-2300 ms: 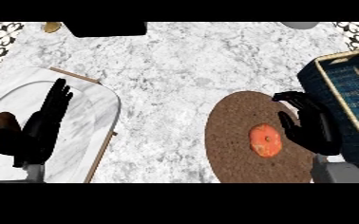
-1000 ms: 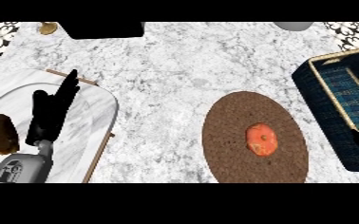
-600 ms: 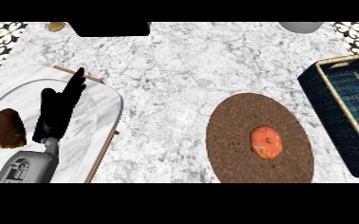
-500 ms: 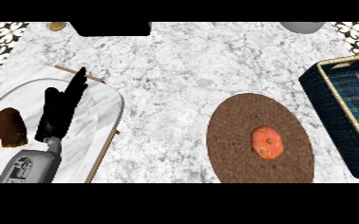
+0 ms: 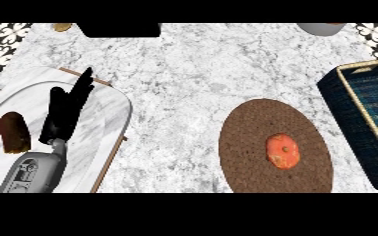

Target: Pick the squash from the placemat and place it in the basket

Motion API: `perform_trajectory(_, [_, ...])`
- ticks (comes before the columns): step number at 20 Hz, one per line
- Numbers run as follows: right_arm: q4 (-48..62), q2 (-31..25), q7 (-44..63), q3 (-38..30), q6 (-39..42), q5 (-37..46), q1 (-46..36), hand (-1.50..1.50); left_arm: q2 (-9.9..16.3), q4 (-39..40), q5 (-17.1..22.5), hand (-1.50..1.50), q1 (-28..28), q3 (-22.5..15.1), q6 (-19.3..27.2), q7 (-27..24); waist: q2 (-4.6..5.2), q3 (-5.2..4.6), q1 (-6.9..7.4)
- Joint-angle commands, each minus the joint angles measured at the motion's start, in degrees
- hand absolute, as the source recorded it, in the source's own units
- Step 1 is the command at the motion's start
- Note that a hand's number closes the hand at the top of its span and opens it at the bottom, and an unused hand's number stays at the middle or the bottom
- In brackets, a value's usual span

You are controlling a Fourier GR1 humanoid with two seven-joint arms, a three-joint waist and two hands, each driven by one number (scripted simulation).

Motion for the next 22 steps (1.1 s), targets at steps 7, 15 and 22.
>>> perform_trajectory(7, [10.58, 9.74, -5.97, 6.79, 0.52, 11.4, -4.92, -1.5, -0.67, -6.01, -1.13, 0.0, 3.48, 1.85, -2.4, 3.12, -0.05, 0.04, 0.33])
perform_trajectory(15, [15.76, 15.84, -6.55, 9.61, -1.52, 18.6, -10.5, -1.5, -4.16, -0.56, -4.64, 0.0, -0.18, 3.19, -2.18, 1.14, 0.02, 0.02, 0.13])
perform_trajectory(22, [19.65, 16.41, -8.45, 7.25, 0.89, 19.01, -13.52, -1.5, -4.97, 0.19, -5.33, 0.0, -1.66, 5.06, -4.28, 2.0, 0.02, 0.02, 0.12])
